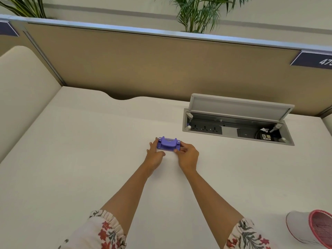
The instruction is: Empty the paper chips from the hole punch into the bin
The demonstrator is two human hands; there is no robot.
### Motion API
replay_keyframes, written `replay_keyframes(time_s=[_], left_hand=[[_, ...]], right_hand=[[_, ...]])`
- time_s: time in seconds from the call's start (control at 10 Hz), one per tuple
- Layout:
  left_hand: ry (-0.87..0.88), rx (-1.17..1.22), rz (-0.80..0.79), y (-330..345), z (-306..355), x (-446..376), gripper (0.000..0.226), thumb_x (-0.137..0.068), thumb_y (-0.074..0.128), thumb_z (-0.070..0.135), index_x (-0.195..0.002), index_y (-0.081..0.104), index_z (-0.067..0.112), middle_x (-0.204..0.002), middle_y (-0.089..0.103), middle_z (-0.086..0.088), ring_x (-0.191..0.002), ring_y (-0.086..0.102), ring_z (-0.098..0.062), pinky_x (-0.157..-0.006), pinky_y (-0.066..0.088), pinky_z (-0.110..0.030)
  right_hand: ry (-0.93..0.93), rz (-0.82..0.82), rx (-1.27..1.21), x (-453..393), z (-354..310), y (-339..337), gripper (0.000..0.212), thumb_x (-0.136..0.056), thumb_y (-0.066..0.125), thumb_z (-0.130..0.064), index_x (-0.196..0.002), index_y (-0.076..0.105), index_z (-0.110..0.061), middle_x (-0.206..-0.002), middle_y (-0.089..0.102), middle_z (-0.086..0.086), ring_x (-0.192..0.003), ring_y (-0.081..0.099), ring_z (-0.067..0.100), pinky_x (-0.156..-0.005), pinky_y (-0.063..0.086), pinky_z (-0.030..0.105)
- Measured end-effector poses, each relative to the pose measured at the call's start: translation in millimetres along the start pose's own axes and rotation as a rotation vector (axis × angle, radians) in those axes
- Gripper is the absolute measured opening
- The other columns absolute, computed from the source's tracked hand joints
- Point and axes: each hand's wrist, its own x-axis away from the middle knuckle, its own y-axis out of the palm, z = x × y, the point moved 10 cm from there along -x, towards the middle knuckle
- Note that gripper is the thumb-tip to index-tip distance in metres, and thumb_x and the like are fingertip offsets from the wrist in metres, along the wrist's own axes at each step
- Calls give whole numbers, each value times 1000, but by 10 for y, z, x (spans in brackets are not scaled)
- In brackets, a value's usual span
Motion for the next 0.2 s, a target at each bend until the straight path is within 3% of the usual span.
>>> replay_keyframes(time_s=[0.1,0.2], left_hand=[[13,-6,7,-8,-26,15,76,-92,47,10,-158,15,31,-168,8,-1,-154,5,-29,-123,13,-53],[-3,-33,39,-7,-27,89,74,-96,44,12,-159,9,28,-168,1,0,-154,-1,-28,-124,7,-50]], right_hand=[[-22,-50,15,36,-32,-21,42,-83,73,-2,-125,67,-6,-117,72,12,-104,70,26,-87,50,21],[1,-63,35,108,-43,-58,45,-86,72,-4,-130,64,-7,-123,70,10,-106,68,22,-86,49,20]])
